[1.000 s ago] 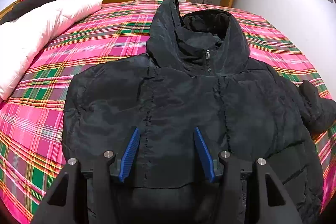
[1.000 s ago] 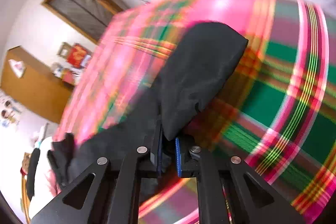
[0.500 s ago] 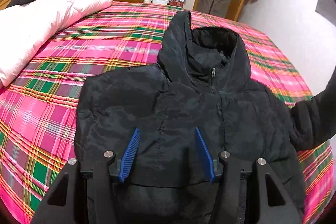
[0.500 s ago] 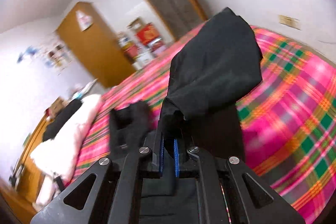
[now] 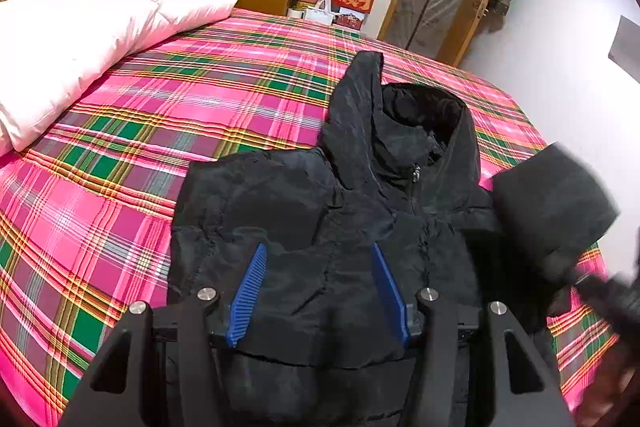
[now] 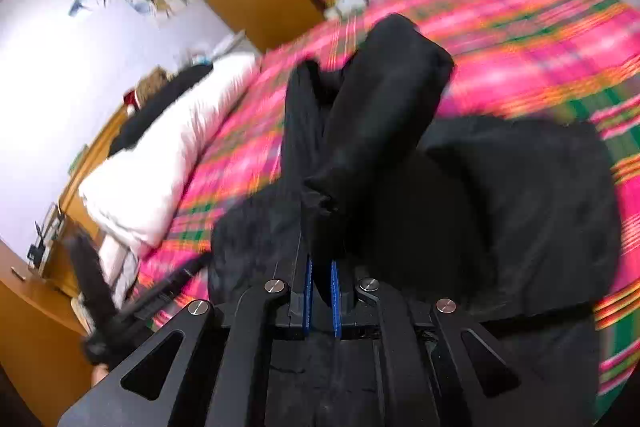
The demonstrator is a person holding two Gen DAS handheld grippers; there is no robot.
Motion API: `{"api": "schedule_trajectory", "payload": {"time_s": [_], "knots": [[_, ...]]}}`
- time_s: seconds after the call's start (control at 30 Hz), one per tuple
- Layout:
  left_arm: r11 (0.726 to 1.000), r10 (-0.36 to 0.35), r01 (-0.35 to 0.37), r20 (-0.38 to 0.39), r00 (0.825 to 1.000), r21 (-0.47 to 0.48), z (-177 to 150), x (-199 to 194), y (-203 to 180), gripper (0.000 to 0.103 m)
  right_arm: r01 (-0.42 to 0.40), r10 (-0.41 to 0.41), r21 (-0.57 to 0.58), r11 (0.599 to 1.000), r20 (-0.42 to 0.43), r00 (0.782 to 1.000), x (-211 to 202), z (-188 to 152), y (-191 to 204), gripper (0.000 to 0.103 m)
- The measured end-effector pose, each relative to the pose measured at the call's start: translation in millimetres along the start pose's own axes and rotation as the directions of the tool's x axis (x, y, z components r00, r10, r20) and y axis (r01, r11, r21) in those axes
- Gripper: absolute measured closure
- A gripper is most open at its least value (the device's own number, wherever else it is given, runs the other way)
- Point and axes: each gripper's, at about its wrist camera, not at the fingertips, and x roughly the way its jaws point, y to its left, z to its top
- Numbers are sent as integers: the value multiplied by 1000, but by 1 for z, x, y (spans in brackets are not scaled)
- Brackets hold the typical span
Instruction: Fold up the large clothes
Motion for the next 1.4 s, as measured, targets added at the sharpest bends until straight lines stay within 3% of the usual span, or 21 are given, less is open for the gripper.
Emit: {"api": "schedule_trajectory", "payload": {"time_s": [0.13, 0.23, 0.27, 0.3, 0.4, 0.5, 0.63, 0.73, 0.83, 0.93, 1.07, 1.13, 1.23, 1.3, 1.4], "knots": [[1000, -3, 3, 4, 1000, -19, 2, -1, 5, 46, -4, 6, 17, 1000, -117, 993, 46, -19, -4, 85], [999, -5, 5, 6, 1000, -36, 3, -1, 10, 46, -31, 32, 15, 999, -119, 992, 47, -27, -1, 64], [999, -7, 7, 8, 1000, -45, 4, -2, 12, 46, -50, 50, 5, 999, -109, 993, 42, -28, 2, 49], [998, -9, 9, 11, 1000, -56, 4, -3, 13, 46, -65, 65, -4, 998, -99, 993, 36, -28, 5, 40], [996, -21, 23, 23, 1000, -84, 6, -6, 19, 46, -94, 92, -37, 995, -62, 994, 15, -23, 15, 40], [994, -38, 41, 26, 999, -105, 6, -8, 21, 46, -73, 74, -68, 995, 10, 997, -5, -17, 16, 40], [987, -104, 103, -5, 995, -123, 4, -1, 18, 46, 29, -27, -28, 999, 78, 997, -10, -7, -9, 40], [984, -146, 140, -50, 988, -109, 0, 9, 10, 43, 114, -115, 29, 993, 48, 992, 9, -4, -35, 40], [984, -168, 160, -101, 981, -84, -5, 21, -3, 43, 79, -77, 46, 996, -51, 996, 33, -16, -52, 41], [985, -167, 162, -116, 979, -56, -11, 26, -14, 43, 53, -54, -18, 998, -75, 996, 44, -26, -42, 41], [979, -204, 202, -59, 977, -32, -11, 18, -25, 43, 1, -1, 0, 1000, -88, 996, 37, -24, -45, 41], [973, -230, 229, -20, 973, -12, -11, 12, -32, 43, -2, 2, -4, 1000, -23, 1000, 10, -15, -48, 44], [961, -271, 270, 13, 963, 55, -12, 6, -47, 44, 58, -56, -12, 998, 103, 993, -37, -6, -64, 57], [958, -271, 269, 10, 962, 100, -14, 11, -57, 46, 144, -145, 17, 989, 163, 976, -65, -3, -89, 69], [961, -212, 217, -49, 976, 172, -20, 34, -72, 62, 247, -261, 99, 964, 156, 953, -79, 2, -136, 74]]}}
